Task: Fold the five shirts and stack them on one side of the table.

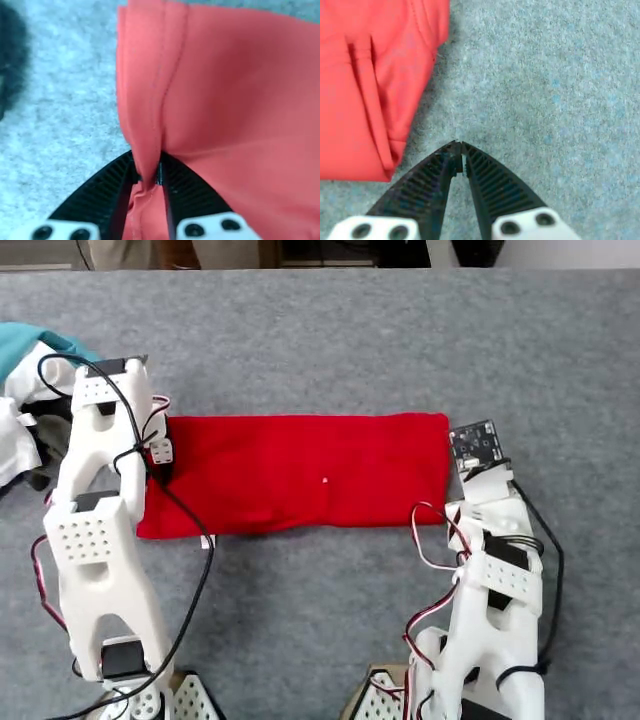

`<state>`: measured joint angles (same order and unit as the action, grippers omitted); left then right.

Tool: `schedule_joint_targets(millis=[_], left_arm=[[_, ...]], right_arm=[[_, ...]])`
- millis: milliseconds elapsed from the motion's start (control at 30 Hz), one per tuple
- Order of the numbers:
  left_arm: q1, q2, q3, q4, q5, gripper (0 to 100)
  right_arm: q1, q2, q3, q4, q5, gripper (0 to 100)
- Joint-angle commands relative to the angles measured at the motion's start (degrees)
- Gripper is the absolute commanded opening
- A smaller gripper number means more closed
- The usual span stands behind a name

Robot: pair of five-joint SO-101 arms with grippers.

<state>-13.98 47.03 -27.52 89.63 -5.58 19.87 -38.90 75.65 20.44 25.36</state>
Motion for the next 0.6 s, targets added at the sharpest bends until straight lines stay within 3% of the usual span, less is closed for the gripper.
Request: schedule_joint_targets(millis=[0,133,267,400,567], left_arm=[[-0.4,1.7,-4.7,4.0,-0.4,2],[1.8,1.6,-13.7,11.4,-3.0,2],[6.1,-2.0,-16.7,11.3,-3.4,2],[14.9,-9.5,-14.5,11.3,-3.7,2],[27.4,-16.0,-15.6,11.2,-3.4,2]], right_arm=[[-0.1,-1.5,-1.3,-1.8,-3.5,0.2],[1.8,-1.5,-6.4,-5.5,-13.3,0.2],[5.8,-1.3,-17.8,-6.5,-23.4,0.2],[6.3,-1.1,-27.5,-6.4,-33.1,0.5],[8.7,-1.1,-33.1,-6.5,-34.4,0.5]])
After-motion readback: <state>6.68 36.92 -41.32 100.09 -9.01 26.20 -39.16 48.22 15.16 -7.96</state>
